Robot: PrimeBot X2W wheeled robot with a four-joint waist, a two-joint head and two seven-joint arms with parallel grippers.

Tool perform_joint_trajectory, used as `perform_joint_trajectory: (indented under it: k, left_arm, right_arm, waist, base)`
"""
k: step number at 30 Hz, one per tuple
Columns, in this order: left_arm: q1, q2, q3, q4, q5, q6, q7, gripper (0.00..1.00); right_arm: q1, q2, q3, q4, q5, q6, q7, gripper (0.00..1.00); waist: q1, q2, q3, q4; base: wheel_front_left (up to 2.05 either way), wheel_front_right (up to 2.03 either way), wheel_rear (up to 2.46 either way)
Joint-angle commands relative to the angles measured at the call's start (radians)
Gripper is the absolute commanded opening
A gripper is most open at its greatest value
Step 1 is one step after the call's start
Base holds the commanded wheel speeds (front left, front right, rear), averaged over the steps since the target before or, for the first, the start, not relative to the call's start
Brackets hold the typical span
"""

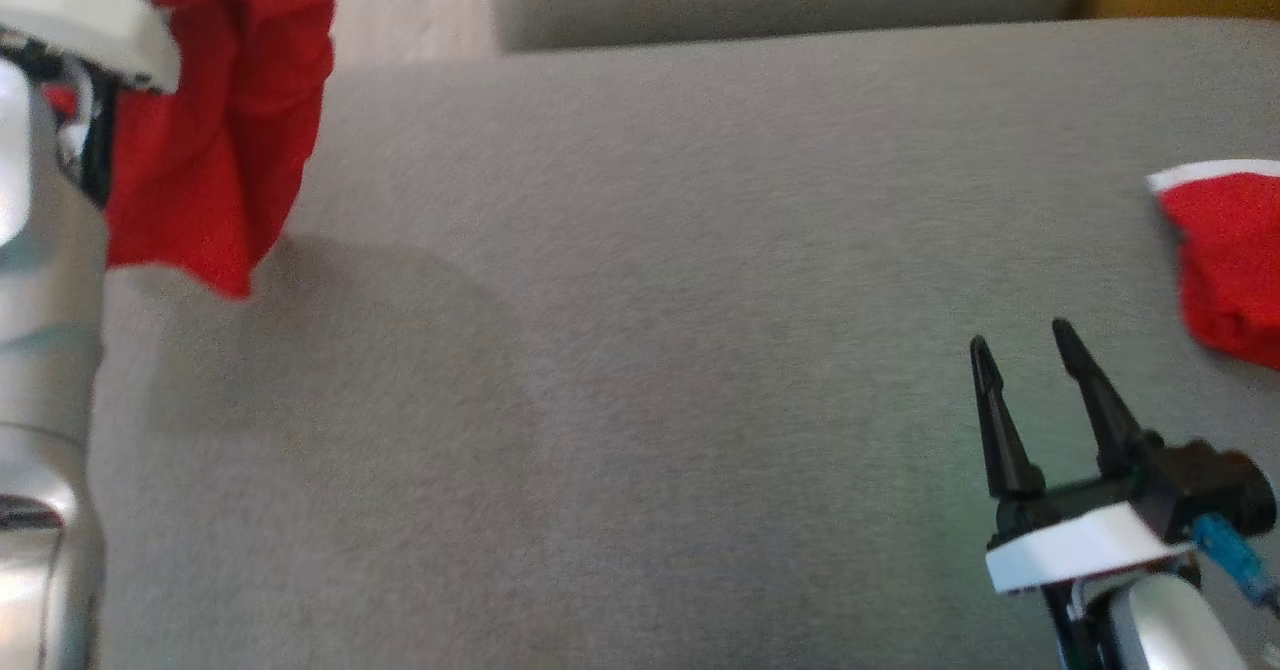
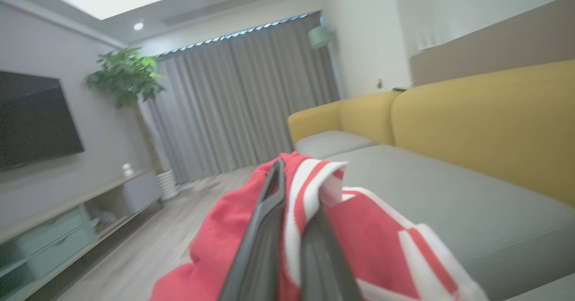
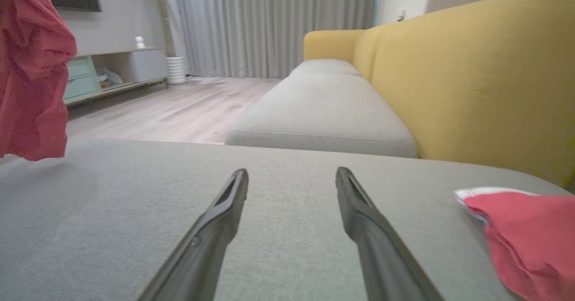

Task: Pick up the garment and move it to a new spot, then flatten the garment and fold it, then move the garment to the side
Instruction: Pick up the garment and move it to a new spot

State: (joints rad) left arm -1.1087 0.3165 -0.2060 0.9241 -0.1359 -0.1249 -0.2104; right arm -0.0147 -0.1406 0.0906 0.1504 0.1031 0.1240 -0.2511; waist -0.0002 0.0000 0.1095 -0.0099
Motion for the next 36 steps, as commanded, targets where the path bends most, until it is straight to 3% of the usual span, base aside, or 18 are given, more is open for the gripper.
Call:
perform_joint_trajectory:
  k: [1, 12, 18, 24, 25, 26, 31, 36]
  left_arm:
    - [-0.052, 0.025, 0.003, -0.053, -0.012, -0.005, 0.007, 0.00]
    - [-0.004, -0.065, -0.139, -0.283, -0.175, -0.006, 0.085, 0.00]
    - [0.095, -0.101, -0.210, -0.293, -0.215, -0.006, 0.079, 0.00]
    - [0.321, -0.172, -0.336, -0.217, -0.267, -0.006, 0.029, 0.00]
    - [0.360, -0.185, -0.349, -0.195, -0.277, -0.006, 0.017, 0.30]
    - [0.395, -0.196, -0.358, -0.173, -0.284, -0.006, 0.002, 0.98]
    - [0.531, -0.230, -0.361, -0.148, -0.258, 0.058, -0.049, 1.00]
    - [0.734, -0.246, -0.247, -0.411, -0.177, 0.176, -0.051, 1.00]
  right_arm:
    - [-0.008, -0.002, 0.016, -0.030, -0.001, 0.007, -0.011, 1.00]
    - [0.022, 0.028, -0.010, -0.055, -0.001, 0.007, -0.011, 1.00]
    - [0.017, 0.042, -0.009, -0.062, 0.002, 0.007, -0.011, 1.00]
    - [0.006, 0.061, 0.017, -0.066, 0.002, 0.007, -0.011, 1.00]
    - [0.005, 0.064, 0.023, -0.064, 0.002, 0.007, -0.011, 1.00]
    - [0.004, 0.066, 0.030, -0.063, 0.002, 0.007, -0.011, 1.00]
    - [0.008, 0.070, 0.052, -0.046, 0.003, 0.007, -0.011, 1.00]
    - [0.033, 0.071, 0.050, -0.036, 0.000, 0.007, -0.011, 1.00]
  waist:
    - [0.0002, 0.0000, -0.084, -0.090]
    - [0.0002, 0.0000, -0.095, -0.212]
    - [0.0002, 0.0000, -0.067, -0.234]
    - [0.0002, 0.0000, -0.028, -0.244]
    - [0.0002, 0.0000, -0.023, -0.243]
    - [0.0002, 0.0000, -0.020, -0.240]
    - [0.0002, 0.0000, -0.036, -0.212]
    - [0.0002, 0.0000, -0.088, -0.145]
  base:
    - [0.00, 0.00, 0.00]
    - [0.00, 0.00, 0.00]
    - [0.00, 0.00, 0.00]
    - [0.00, 0.00, 0.00]
    - [0.00, 0.00, 0.00]
    - [0.00, 0.00, 0.00]
    - [0.00, 0.00, 0.00]
    - [0.00, 0.00, 0.00]
